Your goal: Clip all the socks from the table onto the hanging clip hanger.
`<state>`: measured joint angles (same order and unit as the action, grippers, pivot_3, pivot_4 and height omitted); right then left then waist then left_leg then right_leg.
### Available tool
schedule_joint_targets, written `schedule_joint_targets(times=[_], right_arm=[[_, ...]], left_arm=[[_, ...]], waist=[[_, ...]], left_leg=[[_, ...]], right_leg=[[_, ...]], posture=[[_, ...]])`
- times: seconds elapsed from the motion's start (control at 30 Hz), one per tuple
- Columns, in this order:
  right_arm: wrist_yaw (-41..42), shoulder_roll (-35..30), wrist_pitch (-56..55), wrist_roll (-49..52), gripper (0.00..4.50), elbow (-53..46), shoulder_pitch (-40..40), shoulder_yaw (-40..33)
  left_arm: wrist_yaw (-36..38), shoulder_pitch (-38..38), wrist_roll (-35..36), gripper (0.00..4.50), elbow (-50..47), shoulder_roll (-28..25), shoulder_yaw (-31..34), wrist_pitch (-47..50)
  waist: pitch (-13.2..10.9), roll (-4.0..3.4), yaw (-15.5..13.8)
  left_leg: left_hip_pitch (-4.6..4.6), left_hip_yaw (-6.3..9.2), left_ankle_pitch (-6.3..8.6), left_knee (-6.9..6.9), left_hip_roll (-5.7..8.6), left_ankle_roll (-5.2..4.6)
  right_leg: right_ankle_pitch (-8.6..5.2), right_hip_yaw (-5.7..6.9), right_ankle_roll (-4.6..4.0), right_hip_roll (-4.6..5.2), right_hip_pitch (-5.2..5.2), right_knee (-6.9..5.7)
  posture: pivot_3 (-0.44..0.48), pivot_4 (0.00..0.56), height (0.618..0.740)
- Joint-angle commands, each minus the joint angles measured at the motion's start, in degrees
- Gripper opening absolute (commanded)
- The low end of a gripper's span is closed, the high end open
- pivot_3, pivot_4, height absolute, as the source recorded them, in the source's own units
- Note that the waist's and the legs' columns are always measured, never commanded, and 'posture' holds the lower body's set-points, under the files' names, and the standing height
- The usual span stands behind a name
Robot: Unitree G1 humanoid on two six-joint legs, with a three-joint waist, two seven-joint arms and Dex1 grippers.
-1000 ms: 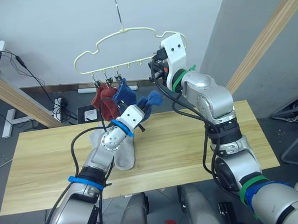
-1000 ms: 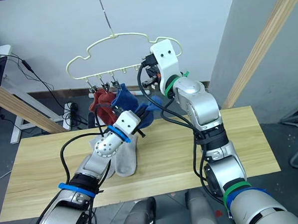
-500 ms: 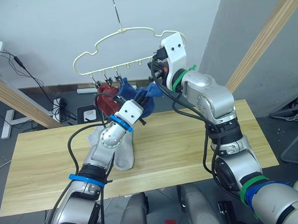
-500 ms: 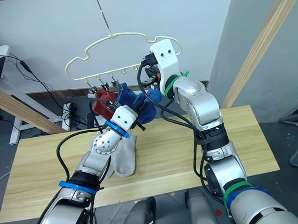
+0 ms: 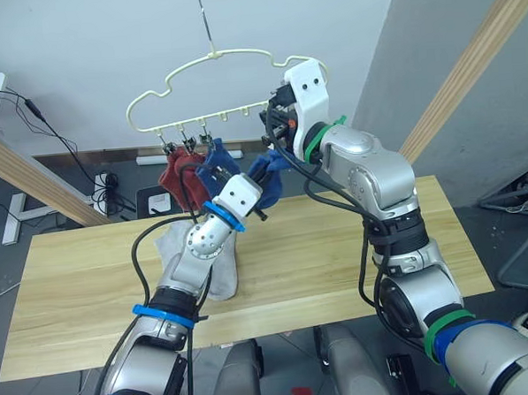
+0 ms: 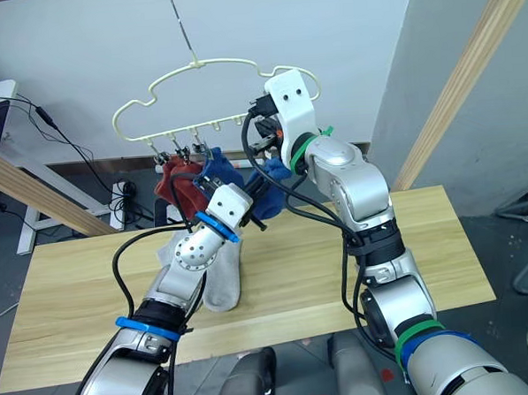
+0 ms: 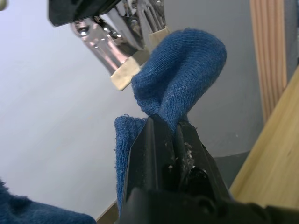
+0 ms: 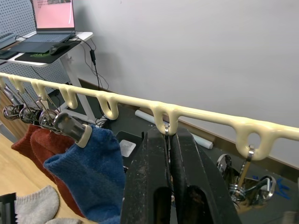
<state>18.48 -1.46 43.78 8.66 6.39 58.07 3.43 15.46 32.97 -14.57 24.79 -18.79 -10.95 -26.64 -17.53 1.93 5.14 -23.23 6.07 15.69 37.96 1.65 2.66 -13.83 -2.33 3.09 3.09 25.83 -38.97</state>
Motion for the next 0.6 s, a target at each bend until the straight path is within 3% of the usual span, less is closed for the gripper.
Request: schedule_joint_targets(times=[0.03,0.6], right_arm=[[-0.30,0.40,-0.28,1.23,0.00,-3.22,0.22,-0.37],[0.00,-0.21,-0.25,1.13,0.00,-3.44,-0.39,0.40]], left_arm=[[0.76,-0.16,1.17,0.04,-1.18,0.46,0.21,-0.12],[-0.82,1.22,3.80,0.04,-4.44,1.83,3.38,0.50]], waist=[[0.00,0.00,0.00],[0.00,0.00,-0.03]], left_leg=[[0.00,0.01,0.00,0.00,-0.01,0.00],[-0.01,0.01,0.00,0.01,0.01,0.00]], right_leg=[[0.00,0.00,0.00,0.00,0.00,0.00],[0.00,0.00,0.00,0.00,0.00,0.00]], posture=[[-0.087,0.300,0.740],[-0.083,0.303,0.740]])
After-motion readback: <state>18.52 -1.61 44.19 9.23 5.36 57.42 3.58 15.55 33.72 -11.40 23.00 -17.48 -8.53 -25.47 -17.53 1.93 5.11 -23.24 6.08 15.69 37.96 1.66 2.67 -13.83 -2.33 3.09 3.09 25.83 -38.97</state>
